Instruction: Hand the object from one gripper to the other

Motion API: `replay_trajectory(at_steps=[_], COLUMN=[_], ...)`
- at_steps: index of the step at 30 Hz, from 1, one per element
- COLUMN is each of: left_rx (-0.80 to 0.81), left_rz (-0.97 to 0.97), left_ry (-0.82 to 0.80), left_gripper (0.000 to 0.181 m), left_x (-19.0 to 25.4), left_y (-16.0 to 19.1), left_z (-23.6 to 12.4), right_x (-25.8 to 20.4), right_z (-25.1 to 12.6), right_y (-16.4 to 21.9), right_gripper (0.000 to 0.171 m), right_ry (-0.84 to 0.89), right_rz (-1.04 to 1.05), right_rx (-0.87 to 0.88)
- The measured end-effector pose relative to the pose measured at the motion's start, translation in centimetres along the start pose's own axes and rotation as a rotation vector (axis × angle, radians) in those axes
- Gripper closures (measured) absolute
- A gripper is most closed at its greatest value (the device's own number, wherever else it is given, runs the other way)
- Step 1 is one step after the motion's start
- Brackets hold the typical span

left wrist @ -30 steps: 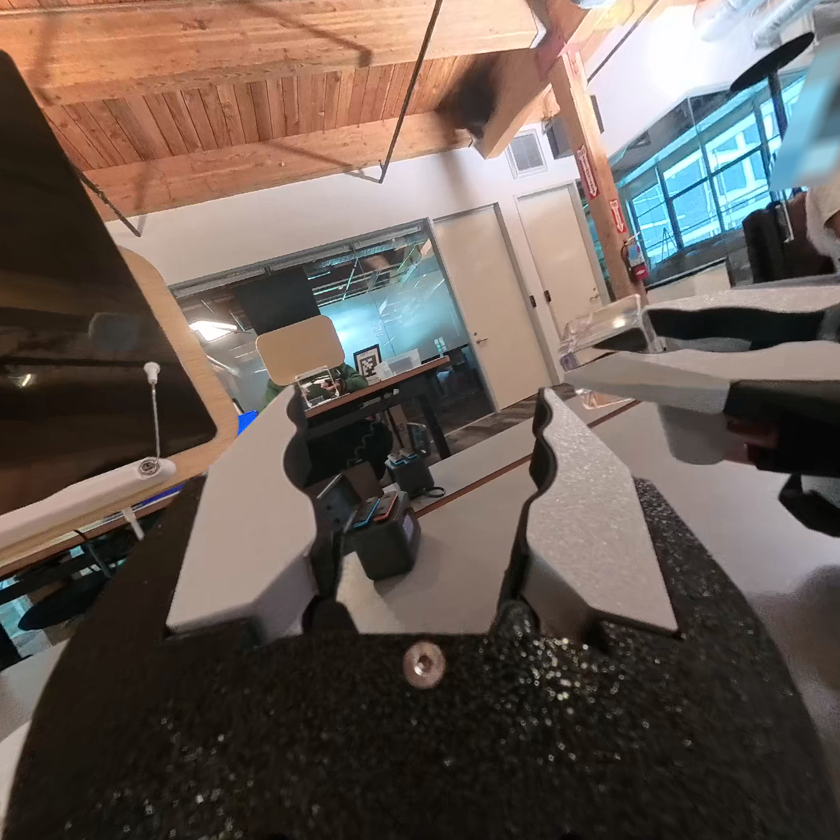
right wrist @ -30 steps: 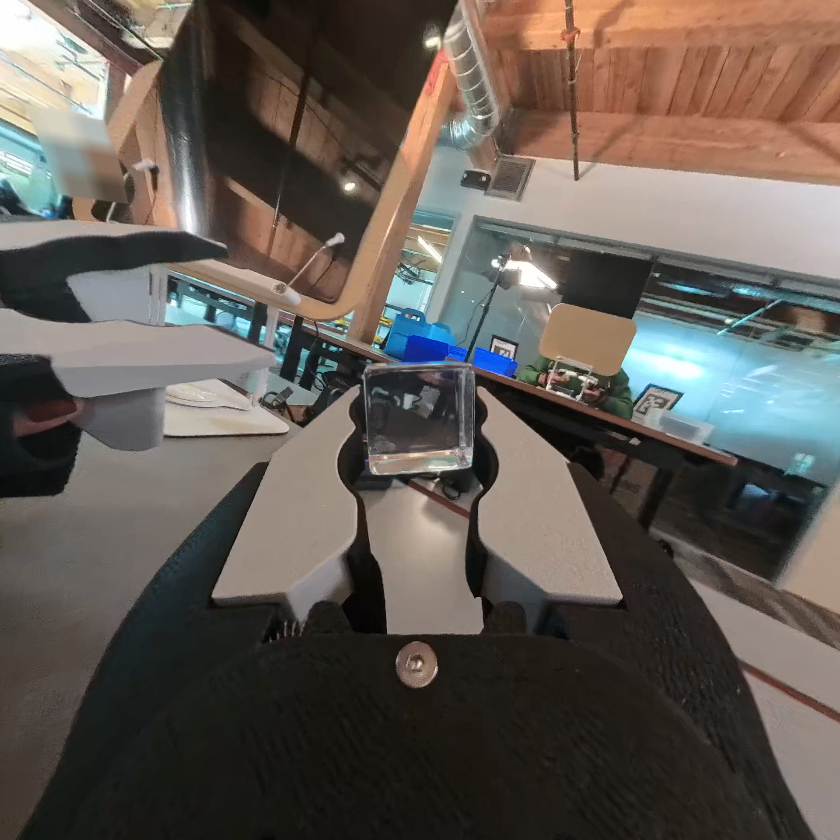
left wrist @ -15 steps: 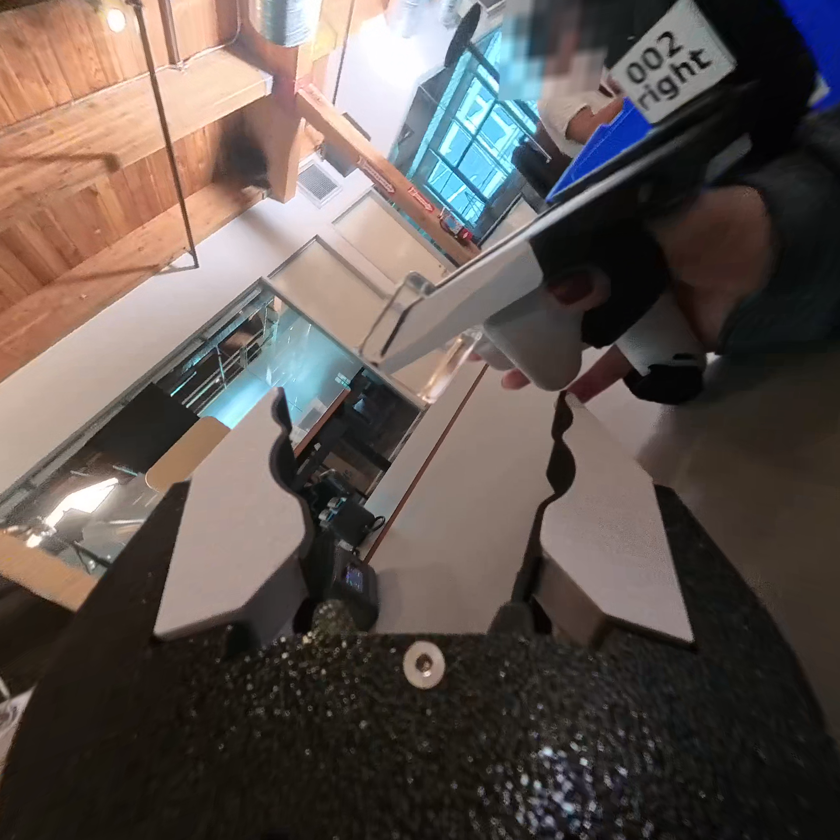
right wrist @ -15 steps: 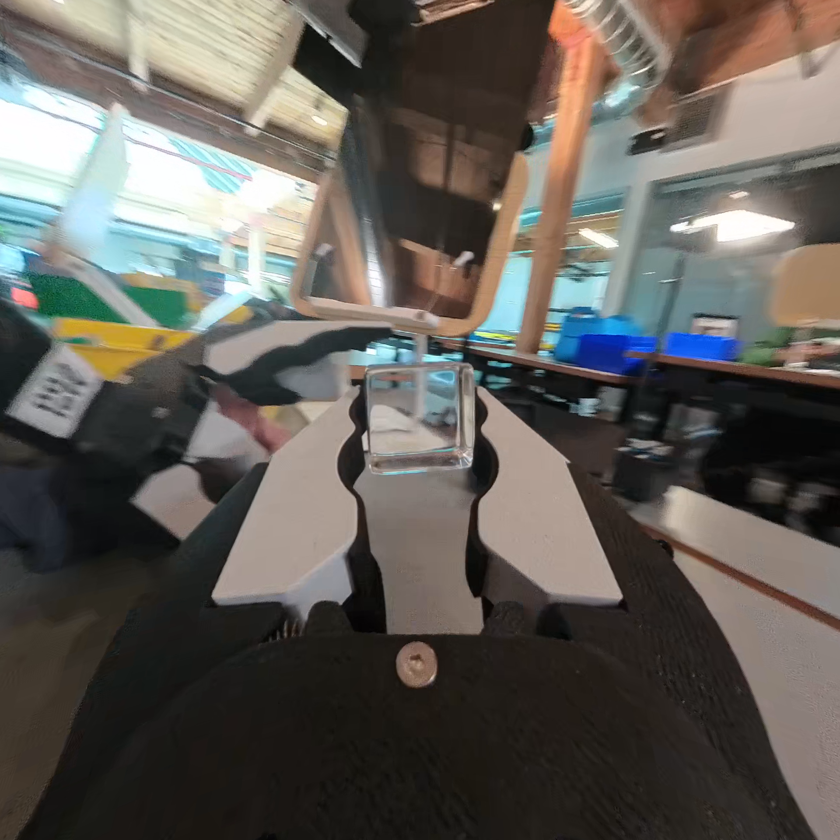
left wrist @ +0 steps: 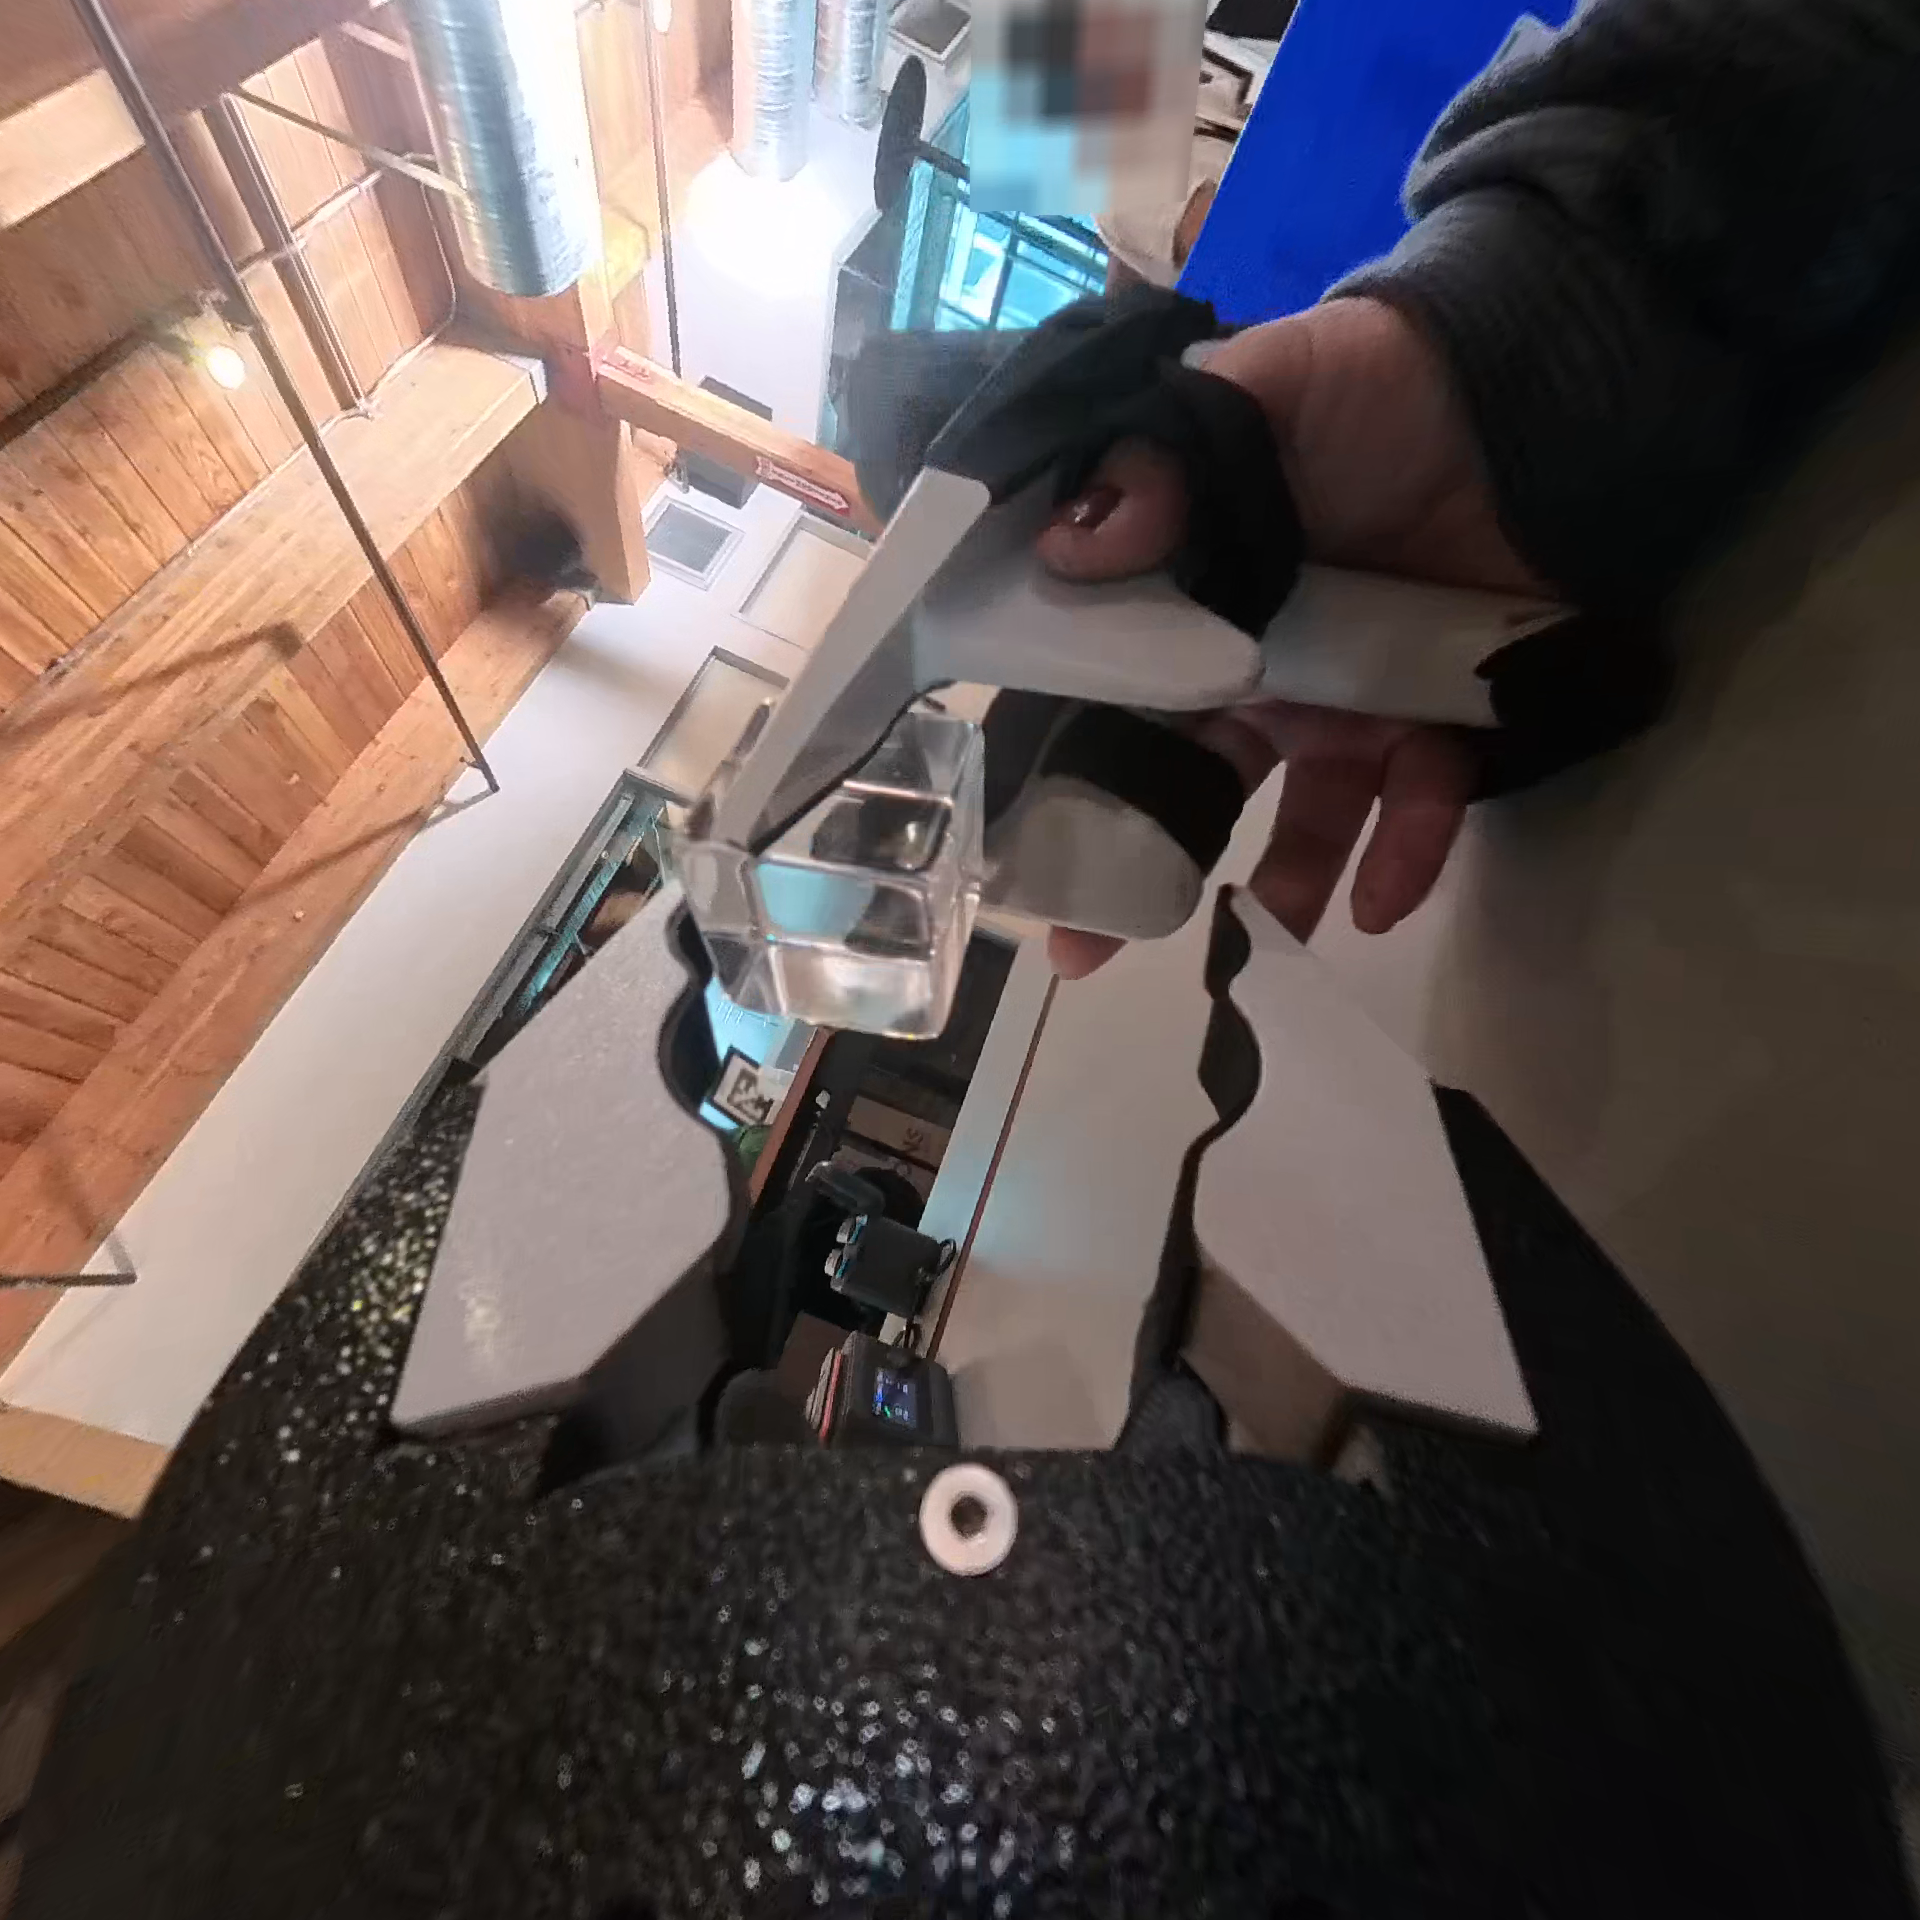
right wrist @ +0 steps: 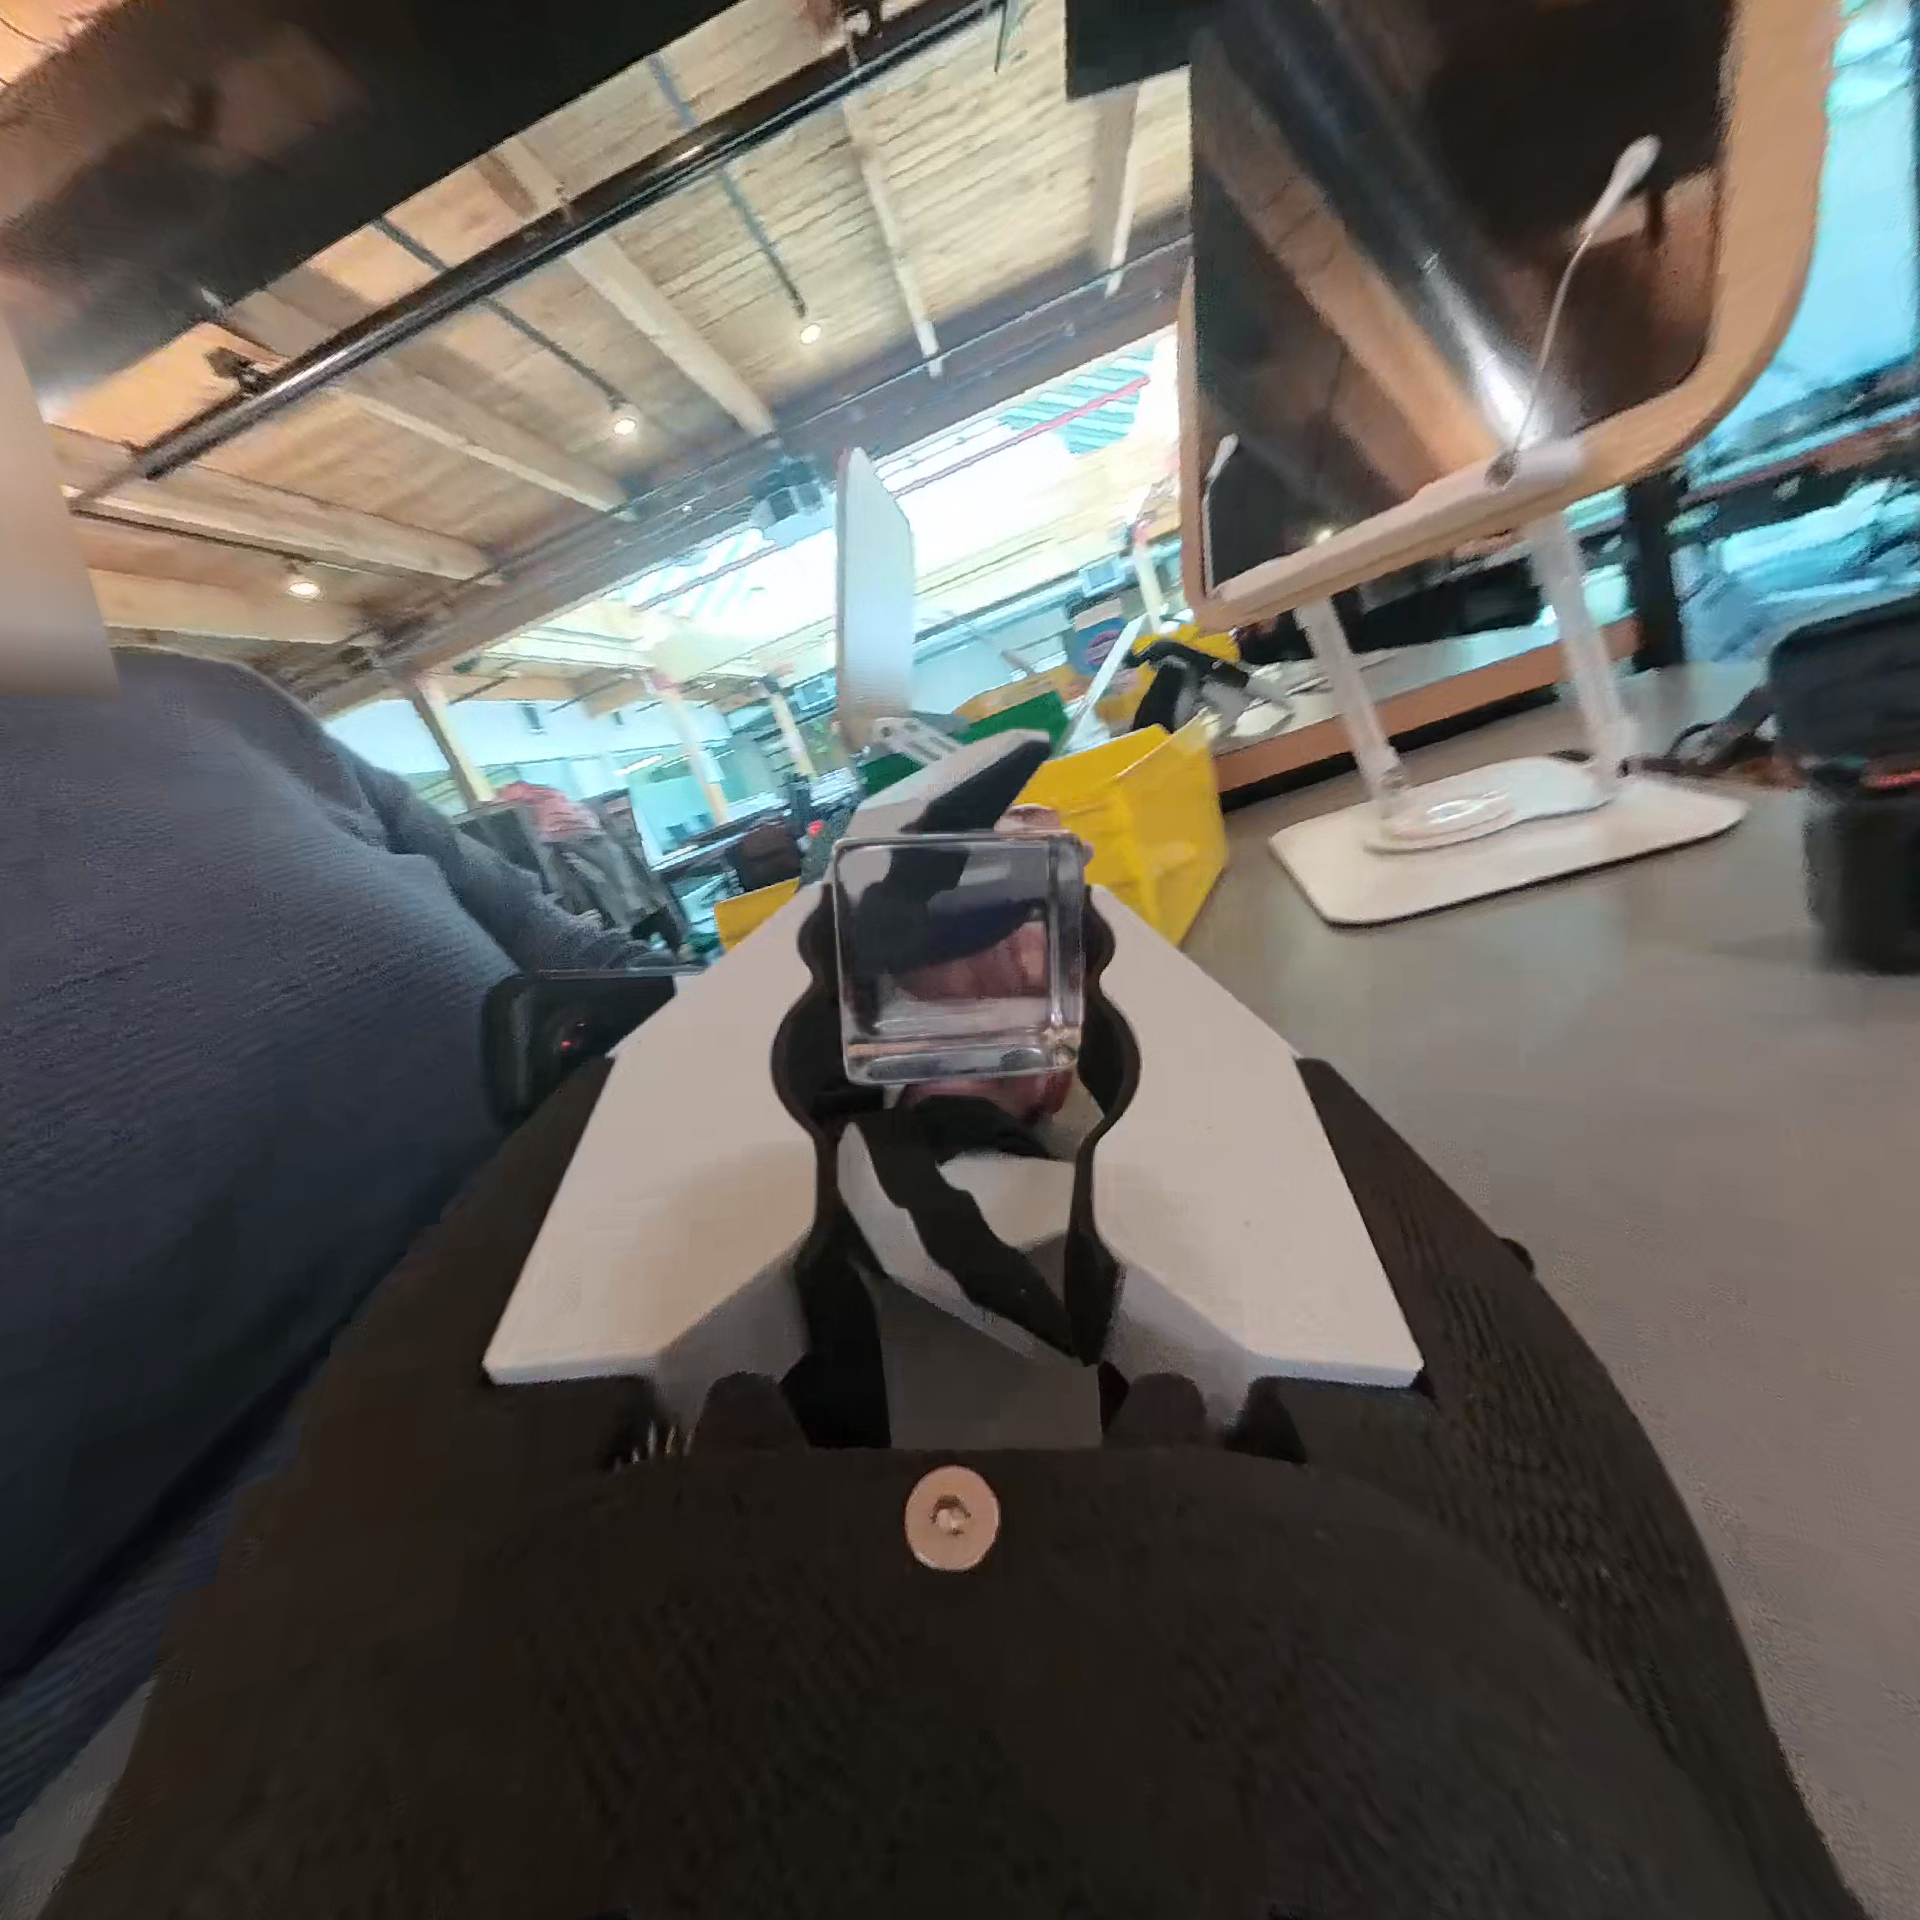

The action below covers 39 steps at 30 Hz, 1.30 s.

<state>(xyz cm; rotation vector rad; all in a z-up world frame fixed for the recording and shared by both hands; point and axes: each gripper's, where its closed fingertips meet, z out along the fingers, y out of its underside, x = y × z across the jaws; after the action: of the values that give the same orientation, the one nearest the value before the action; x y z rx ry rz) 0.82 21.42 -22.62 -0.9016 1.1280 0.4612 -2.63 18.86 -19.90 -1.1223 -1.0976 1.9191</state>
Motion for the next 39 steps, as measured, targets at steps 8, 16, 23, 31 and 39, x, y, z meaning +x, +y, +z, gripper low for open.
replay_trajectory(at_steps=[8, 16, 23, 31, 39], left_rx=[0.022, -0.024, 0.180, 0.460, 0.483], left_rz=[-0.096, -0.492, -1.475, -2.111, -2.173], left_ry=[-0.005, 0.024, 0.143, 0.368, 0.539], left_gripper=[0.139, 0.139, 0.139, 0.140, 0.139], left_x=[-1.0, -2.4, -5.8, -5.9, -4.2], left_y=[0.4, 2.6, 4.7, 4.1, 1.0], left_z=[-0.5, 0.0, -0.7, -0.1, 0.4], right_x=[0.2, 2.4, 3.5, 4.1, 4.4], right_z=[0.1, -0.9, -1.2, 2.0, 1.4], right_y=[0.8, -2.1, -4.0, -2.2, -2.7], right_gripper=[0.128, 0.132, 0.109, 0.086, 0.118], right_ry=[-0.017, 0.233, 0.655, 0.777, 0.816], right_rz=[0.102, -0.171, -0.890, -1.377, -1.374], right_rx=[-0.056, 0.091, 0.029, -0.183, -0.172])
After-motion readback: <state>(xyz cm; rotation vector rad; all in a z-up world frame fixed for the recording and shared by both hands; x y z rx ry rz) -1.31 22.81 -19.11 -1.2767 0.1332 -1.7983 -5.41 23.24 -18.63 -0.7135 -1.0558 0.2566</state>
